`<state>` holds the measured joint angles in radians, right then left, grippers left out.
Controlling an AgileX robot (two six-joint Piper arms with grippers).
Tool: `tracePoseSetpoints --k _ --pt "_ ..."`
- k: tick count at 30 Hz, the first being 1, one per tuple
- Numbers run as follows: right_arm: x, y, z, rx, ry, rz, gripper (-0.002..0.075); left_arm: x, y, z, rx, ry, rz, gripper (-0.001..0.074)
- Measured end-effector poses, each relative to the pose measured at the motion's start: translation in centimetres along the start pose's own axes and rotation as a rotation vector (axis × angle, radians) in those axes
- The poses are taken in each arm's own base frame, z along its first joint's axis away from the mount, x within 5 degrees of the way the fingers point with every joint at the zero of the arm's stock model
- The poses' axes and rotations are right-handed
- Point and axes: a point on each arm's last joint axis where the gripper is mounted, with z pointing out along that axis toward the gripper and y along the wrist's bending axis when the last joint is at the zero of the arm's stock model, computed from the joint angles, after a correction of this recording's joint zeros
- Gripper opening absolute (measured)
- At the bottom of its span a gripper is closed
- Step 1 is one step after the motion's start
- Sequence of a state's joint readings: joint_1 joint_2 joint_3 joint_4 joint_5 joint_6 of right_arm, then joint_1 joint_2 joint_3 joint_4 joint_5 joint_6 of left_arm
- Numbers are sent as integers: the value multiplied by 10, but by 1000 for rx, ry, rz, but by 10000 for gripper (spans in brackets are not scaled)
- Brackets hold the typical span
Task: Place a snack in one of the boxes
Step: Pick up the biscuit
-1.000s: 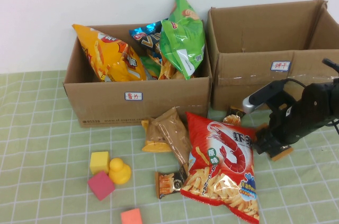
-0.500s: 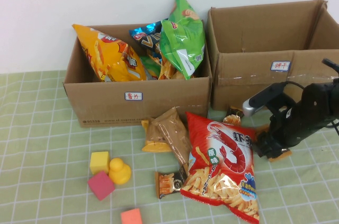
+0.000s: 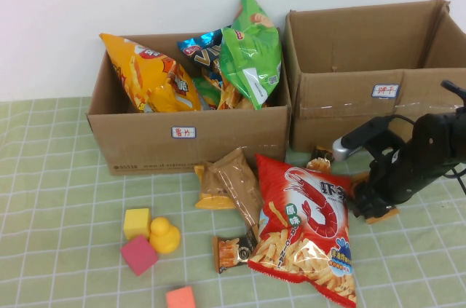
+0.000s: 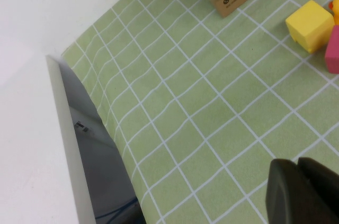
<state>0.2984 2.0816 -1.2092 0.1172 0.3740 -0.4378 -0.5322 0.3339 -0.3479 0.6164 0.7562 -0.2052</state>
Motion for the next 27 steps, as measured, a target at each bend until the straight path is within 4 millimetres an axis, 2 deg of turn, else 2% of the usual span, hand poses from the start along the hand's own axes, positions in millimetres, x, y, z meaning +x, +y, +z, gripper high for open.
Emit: tracePoseSetpoints --k 8,15,27 --pt "-7 -1 -2 -29 53 -6 375 0 0 0 0 0 -2 -1" --pt "-12 -1 -11 -82 188 -16 374 0 0 0 0 0 -16 -1" --pt "-30 -6 -41 -119 330 22 374 0 0 0 0 0 -20 -1"
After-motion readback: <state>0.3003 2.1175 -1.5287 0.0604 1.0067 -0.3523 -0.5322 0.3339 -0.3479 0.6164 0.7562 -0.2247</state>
